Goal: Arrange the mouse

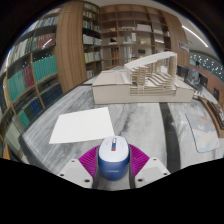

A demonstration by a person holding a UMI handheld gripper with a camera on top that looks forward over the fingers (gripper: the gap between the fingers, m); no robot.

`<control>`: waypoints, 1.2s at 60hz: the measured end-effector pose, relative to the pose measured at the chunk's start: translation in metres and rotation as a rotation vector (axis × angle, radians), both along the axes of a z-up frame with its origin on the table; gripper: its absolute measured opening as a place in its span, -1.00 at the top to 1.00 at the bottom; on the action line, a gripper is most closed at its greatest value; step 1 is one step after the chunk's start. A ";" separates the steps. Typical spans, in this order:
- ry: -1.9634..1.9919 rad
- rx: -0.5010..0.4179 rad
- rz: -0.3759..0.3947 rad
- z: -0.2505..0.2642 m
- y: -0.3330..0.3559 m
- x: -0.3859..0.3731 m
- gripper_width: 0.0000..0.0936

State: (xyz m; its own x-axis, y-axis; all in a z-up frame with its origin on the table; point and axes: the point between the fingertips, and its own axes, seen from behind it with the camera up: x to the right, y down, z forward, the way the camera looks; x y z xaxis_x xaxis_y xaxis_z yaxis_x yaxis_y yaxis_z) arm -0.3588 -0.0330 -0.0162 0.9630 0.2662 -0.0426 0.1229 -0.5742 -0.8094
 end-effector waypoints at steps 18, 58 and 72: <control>0.002 0.285 -0.154 0.162 0.075 0.177 0.15; -0.011 0.007 -0.356 0.007 0.119 0.385 -0.28; -0.108 0.004 -0.332 0.044 0.050 0.388 -0.78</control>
State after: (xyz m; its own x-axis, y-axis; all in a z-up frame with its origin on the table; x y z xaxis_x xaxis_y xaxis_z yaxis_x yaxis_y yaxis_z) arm 0.0291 0.0168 0.0279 0.9960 -0.0621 0.0646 0.0151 -0.5944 -0.8040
